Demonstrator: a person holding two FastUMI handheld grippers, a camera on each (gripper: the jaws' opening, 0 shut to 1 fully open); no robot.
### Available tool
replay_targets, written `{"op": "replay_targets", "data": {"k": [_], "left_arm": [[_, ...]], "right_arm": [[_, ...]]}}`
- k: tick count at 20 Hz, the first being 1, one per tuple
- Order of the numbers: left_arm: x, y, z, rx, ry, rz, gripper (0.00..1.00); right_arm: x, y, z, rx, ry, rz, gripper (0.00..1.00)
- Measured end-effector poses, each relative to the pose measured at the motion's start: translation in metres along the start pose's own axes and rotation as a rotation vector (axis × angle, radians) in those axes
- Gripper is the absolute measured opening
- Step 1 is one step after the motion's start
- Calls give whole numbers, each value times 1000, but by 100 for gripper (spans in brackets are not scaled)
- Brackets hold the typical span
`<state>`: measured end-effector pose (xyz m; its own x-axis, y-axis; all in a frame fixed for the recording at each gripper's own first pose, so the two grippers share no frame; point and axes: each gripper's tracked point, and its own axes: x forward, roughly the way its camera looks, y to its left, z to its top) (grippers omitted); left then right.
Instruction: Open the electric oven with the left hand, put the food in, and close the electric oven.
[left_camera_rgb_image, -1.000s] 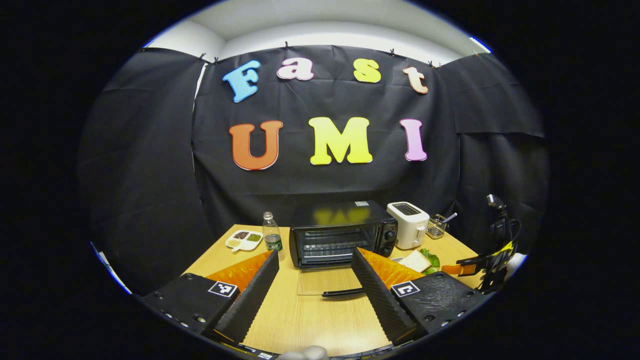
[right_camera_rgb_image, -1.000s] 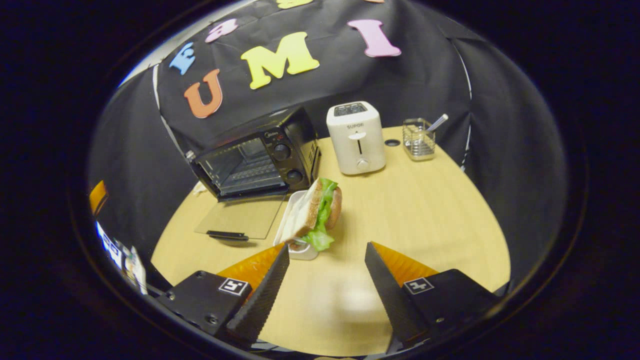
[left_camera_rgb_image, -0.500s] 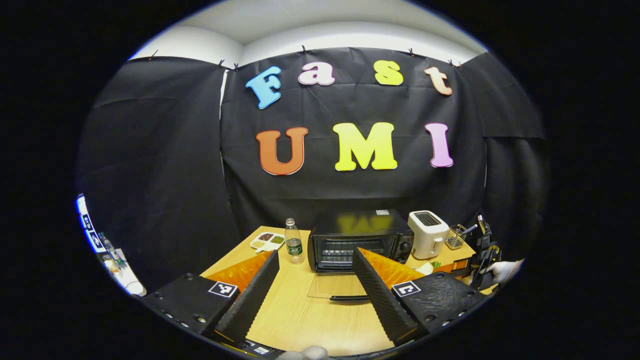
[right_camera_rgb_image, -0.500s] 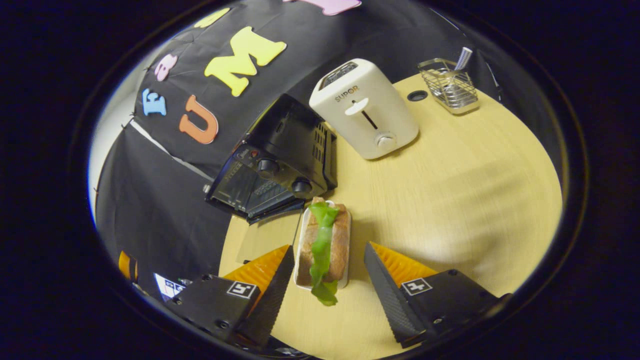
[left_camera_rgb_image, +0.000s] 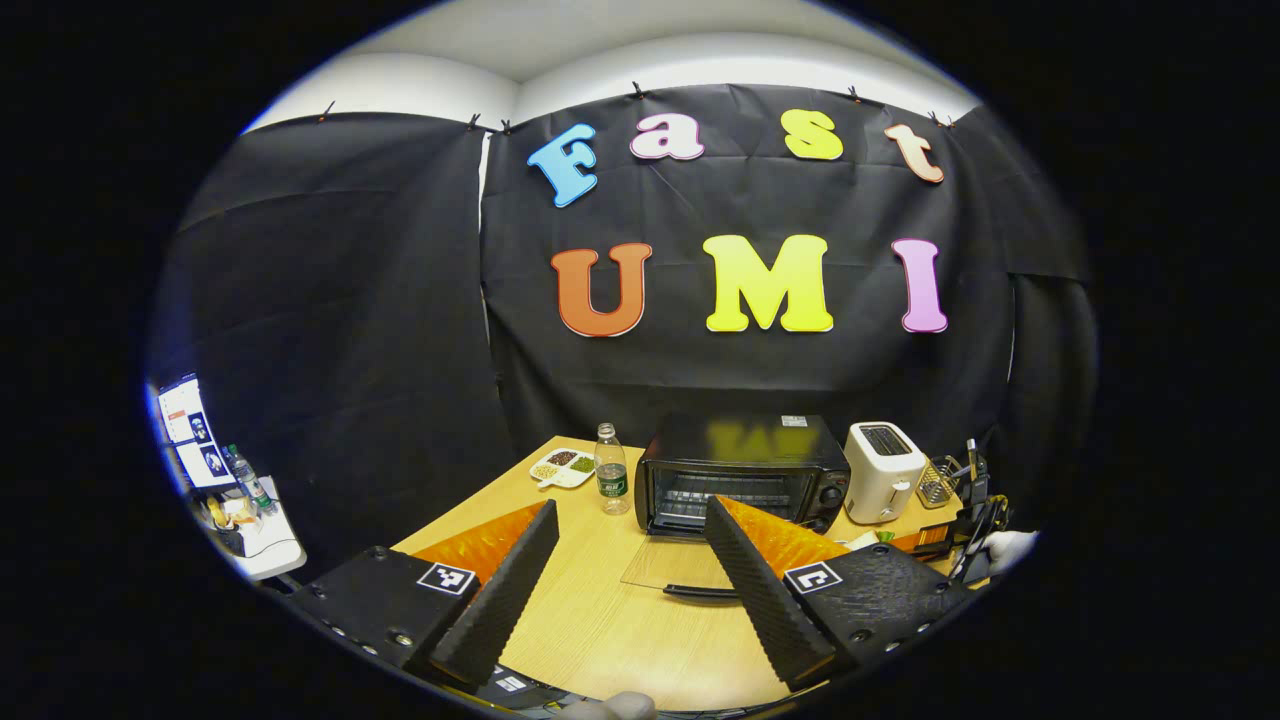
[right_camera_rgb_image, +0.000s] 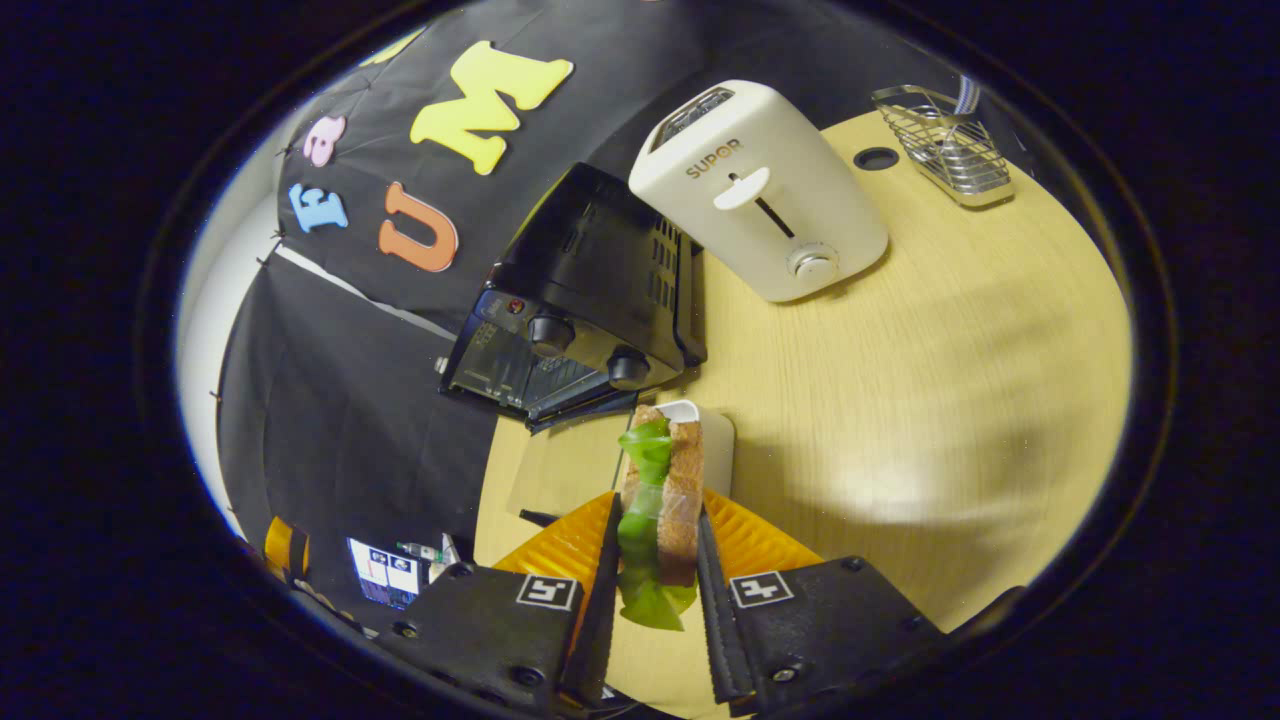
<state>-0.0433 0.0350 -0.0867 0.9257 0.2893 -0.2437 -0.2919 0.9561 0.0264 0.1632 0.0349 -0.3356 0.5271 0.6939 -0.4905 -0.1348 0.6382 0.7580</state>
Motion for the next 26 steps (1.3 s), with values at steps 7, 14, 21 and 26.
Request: {"op": "replay_targets", "data": {"k": [7, 14, 21, 26], "left_arm": [[6, 18, -7, 17, -36, -62, 96], [20, 32, -21, 47, -8, -201, 96], [33, 39, -27, 110, 20, -304, 97], [31, 46, -35, 156, 42, -340, 96]], "right_arm": [[-37, 55, 18, -67, -157, -15, 41], [-16, 158, 7, 43, -363, 76, 40], [53, 187, -10, 253, -516, 98, 40], [93, 182, -7, 382, -651, 73, 40]]}}
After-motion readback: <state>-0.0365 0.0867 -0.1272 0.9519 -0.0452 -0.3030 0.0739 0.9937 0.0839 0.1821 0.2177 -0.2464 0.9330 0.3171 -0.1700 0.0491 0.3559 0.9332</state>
